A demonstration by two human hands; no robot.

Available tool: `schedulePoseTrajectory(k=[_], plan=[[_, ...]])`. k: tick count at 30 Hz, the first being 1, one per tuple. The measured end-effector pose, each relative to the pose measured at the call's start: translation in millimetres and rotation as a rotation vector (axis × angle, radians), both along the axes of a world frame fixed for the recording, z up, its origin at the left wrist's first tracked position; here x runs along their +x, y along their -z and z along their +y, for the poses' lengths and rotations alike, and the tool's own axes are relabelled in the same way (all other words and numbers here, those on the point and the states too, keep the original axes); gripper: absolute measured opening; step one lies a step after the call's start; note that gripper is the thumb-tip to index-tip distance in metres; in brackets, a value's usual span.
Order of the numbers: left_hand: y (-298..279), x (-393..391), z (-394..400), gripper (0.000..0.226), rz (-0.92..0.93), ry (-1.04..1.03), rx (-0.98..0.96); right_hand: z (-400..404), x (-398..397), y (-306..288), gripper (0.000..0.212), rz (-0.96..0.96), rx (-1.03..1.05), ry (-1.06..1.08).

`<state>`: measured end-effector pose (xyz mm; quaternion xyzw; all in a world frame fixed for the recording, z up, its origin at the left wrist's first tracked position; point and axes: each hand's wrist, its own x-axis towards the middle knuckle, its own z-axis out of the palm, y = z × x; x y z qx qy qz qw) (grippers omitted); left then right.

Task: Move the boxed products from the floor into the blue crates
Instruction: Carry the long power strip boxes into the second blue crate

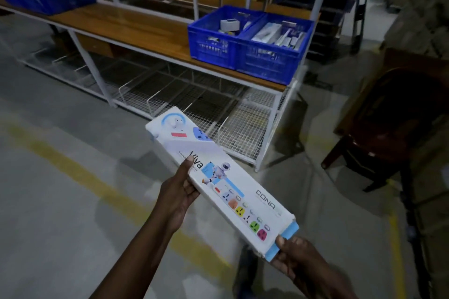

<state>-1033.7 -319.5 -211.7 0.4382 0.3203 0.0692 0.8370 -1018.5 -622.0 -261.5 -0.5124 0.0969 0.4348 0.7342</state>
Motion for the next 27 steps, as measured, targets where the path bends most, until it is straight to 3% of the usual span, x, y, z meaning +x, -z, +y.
schedulePoseTrajectory(k=[3, 6, 12, 16, 22, 27], plan=[[0, 64, 8, 0.043, 0.021, 0.055, 0.069, 0, 48, 5, 0.085, 0.016, 0.147, 0.053], [-5, 132, 11, 0.042, 0.068, 0.094, 0.122, 4, 108, 1, 0.097, 0.03, 0.267, 0.115], [-23, 261, 8, 0.048, 0.107, 0.219, 0.209, -2, 241, -33, 0.106, -0.005, 0.113, 0.063], [-36, 331, 3, 0.051, 0.102, 0.322, 0.238, -1, 309, -52, 0.047, 0.005, 0.107, -0.116], [-51, 431, 7, 0.053, 0.076, 0.296, 0.286, 31, 389, -69, 0.046, -0.119, 0.017, -0.303], [-58, 510, 28, 0.05, 0.041, 0.283, 0.323, 82, 448, -80, 0.045, -0.156, -0.144, -0.097]])
